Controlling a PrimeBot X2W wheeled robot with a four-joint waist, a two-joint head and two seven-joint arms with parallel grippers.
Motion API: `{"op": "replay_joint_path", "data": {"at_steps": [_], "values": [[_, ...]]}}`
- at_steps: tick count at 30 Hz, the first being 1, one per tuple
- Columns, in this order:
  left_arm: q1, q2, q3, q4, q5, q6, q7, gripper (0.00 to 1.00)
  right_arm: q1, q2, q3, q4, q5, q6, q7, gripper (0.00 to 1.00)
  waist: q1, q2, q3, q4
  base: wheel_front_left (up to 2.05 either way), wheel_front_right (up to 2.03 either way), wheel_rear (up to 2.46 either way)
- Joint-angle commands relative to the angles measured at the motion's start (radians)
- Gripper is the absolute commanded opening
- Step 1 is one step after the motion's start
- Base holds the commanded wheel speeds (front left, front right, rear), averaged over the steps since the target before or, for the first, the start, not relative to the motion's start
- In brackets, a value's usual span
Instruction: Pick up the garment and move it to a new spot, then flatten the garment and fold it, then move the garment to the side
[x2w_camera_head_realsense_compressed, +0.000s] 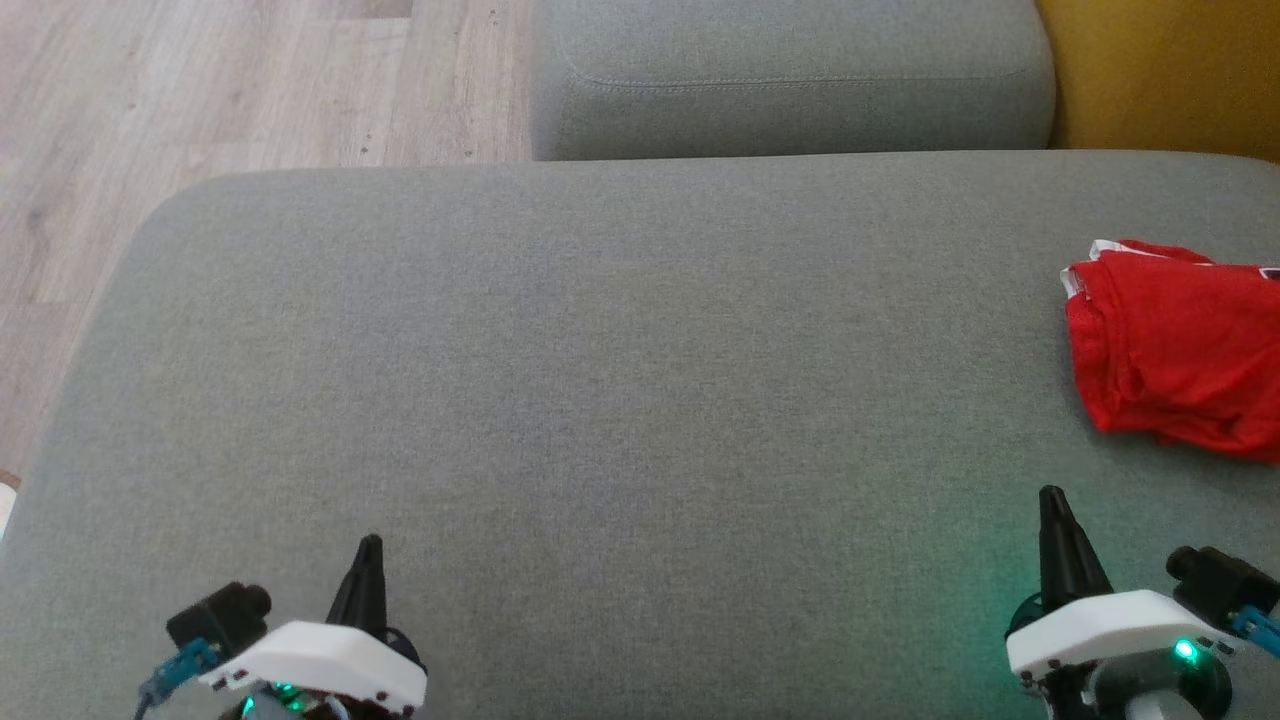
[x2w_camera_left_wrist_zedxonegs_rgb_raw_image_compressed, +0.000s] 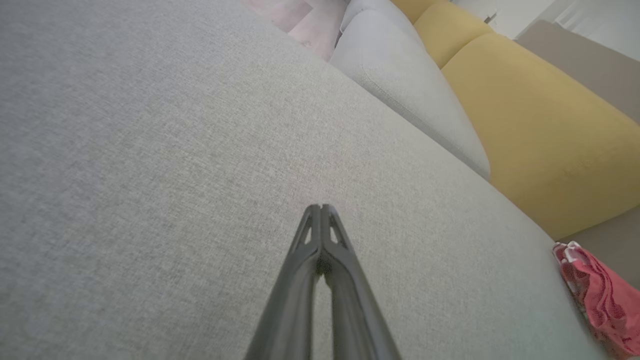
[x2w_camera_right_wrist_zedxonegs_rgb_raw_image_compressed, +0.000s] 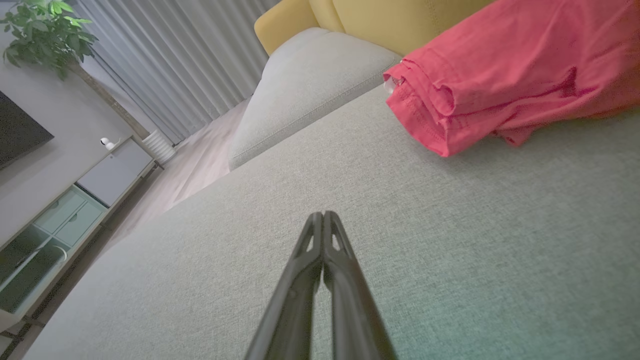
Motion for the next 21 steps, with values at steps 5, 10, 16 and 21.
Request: {"op": "replay_joint_path", "data": {"at_steps": [5,10,16,21], "values": [[-0.063,-0.001,0.036,-0.042,-0.066,-0.014,0.015,0.0,-0.06,-0.002,-0.003,-0.043,0.078,0.002,0.017,0.0,-0.0001,0.0,0.001,-0.003,0.0,0.0,0.0],[-0.067,-0.001,0.051,-0.048,-0.118,-0.021,0.03,0.0,-0.064,-0.003,-0.007,-0.049,0.139,0.003,0.029,0.0,-0.0001,0.0,0.003,-0.006,0.0,0.0,0.0],[-0.073,-0.001,0.068,-0.054,-0.181,-0.03,0.047,0.0,-0.068,-0.003,-0.013,-0.055,0.211,0.003,0.043,0.0,-0.0001,0.0,0.005,-0.009,0.0,0.0,0.0],[-0.077,-0.002,0.082,-0.059,-0.233,-0.037,0.062,0.0,-0.071,-0.003,-0.017,-0.061,0.271,0.003,0.055,0.0,-0.0001,0.0,0.006,-0.012,0.0,0.0,0.0]]}}
